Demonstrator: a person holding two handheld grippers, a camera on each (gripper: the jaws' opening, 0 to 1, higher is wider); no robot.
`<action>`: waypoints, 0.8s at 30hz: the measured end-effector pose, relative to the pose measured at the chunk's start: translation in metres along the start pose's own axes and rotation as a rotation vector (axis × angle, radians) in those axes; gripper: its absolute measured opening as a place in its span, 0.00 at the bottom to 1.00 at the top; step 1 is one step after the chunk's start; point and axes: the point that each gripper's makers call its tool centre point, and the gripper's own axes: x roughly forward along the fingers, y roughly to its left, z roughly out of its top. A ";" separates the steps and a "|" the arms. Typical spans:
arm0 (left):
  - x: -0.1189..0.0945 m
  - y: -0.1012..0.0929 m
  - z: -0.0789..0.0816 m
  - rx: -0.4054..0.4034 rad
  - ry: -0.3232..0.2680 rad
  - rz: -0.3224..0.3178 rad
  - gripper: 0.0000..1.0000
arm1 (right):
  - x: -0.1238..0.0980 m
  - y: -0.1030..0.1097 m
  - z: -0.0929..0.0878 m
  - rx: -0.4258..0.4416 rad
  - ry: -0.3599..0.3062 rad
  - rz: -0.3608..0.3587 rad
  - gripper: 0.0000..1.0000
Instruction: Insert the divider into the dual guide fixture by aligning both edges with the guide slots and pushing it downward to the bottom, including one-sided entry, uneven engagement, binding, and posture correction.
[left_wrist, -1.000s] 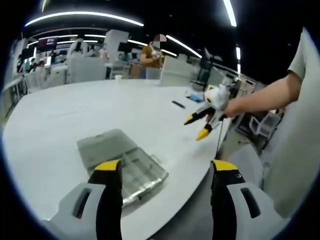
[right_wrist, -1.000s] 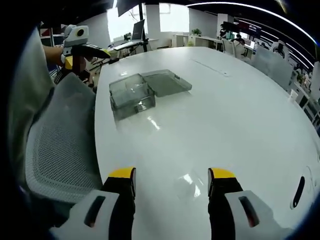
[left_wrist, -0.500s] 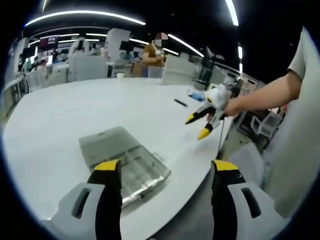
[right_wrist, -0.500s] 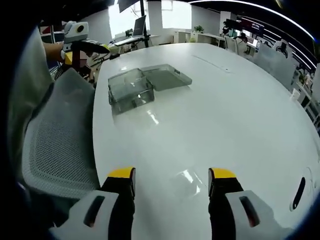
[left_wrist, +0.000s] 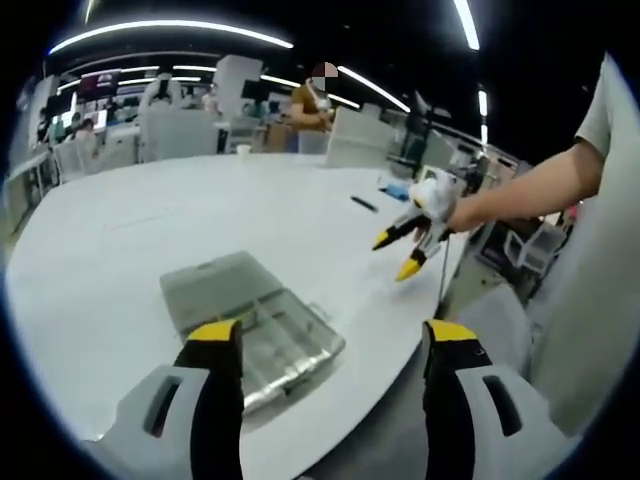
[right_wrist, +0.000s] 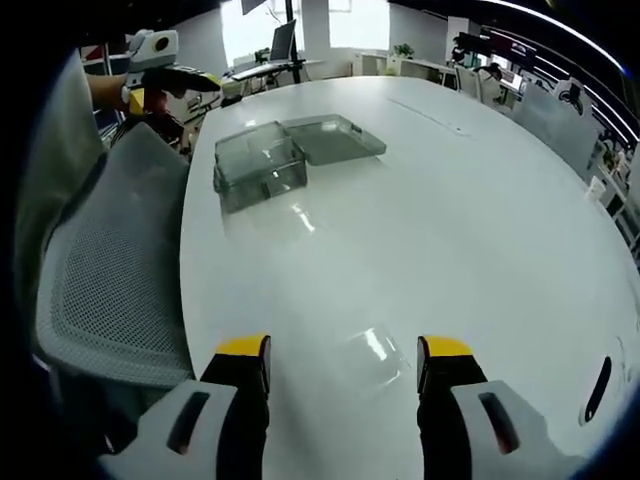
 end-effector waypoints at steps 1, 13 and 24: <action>0.000 0.000 0.000 0.001 0.003 0.000 0.72 | 0.000 0.000 -0.001 -0.001 0.003 0.001 0.56; 0.003 -0.004 0.000 0.006 0.011 -0.002 0.72 | 0.013 -0.001 -0.009 -0.075 0.066 0.024 0.54; 0.003 -0.003 0.000 0.010 0.019 0.003 0.72 | 0.025 -0.003 -0.014 -0.150 0.123 0.051 0.52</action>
